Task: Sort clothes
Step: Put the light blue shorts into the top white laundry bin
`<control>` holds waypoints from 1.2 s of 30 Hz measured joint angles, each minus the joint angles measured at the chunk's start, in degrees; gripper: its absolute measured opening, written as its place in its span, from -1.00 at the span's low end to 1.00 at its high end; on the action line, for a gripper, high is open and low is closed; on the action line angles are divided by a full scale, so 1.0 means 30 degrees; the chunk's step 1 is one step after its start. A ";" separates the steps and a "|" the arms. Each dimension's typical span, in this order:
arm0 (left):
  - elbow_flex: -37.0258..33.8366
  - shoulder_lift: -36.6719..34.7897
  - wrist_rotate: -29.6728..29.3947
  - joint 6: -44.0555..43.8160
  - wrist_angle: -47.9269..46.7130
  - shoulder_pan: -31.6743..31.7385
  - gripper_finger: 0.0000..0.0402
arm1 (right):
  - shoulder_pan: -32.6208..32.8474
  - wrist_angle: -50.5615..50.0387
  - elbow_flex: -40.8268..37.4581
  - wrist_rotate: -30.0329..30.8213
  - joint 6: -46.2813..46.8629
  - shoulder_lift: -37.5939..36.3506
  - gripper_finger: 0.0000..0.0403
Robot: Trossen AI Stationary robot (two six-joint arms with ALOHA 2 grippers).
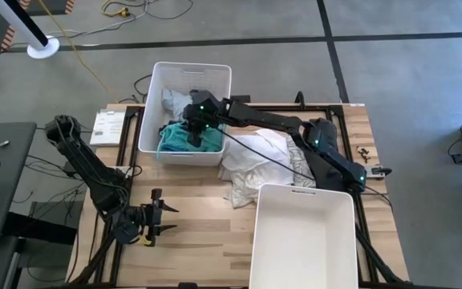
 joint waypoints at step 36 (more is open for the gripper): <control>0.1680 -0.0044 0.0332 0.1206 -0.2181 -0.0211 0.06 | 0.2566 -0.0852 -0.0010 -0.1324 -0.4770 -0.2257 -0.15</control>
